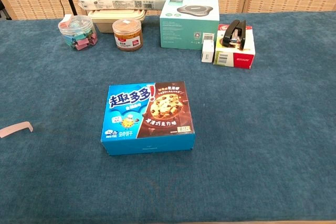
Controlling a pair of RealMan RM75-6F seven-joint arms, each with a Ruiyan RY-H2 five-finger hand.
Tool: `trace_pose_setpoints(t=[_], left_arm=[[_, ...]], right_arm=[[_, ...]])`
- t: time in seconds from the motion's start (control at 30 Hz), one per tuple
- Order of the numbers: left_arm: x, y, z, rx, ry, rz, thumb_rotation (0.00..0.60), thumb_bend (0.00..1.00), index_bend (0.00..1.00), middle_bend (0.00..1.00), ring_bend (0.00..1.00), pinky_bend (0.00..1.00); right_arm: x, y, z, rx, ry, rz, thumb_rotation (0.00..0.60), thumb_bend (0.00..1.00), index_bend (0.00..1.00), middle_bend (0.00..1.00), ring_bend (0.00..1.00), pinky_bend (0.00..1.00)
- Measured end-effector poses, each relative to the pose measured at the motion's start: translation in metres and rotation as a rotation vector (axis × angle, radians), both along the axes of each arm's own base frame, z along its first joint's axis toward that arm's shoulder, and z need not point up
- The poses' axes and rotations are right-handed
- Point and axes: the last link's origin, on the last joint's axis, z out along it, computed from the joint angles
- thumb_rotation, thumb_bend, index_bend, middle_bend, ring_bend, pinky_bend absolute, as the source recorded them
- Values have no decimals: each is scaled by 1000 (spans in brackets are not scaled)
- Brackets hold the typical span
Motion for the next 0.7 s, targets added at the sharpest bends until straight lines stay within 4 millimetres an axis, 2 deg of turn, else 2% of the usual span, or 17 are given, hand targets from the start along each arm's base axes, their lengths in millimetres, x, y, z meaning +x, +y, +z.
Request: trace_pose_setpoints(t=[0.43,0.53,0.7], left_arm=[[5,3,-10,-34,-60,-37,600,0,1,0,0,0],[5,8,-20,-58,-89,-32,600,0,64,0,0,0],[9,15,-45,-115,-136,-6,600,46,262,0,0,0]], right_arm=[[0,0,0,0,-10,-6,600,0,0,0,0,0],[0,0,1,2,-17,-6,600,0,0,0,0,0],[1,2,3,-3,-27,1,600,0,0,0,0,0]])
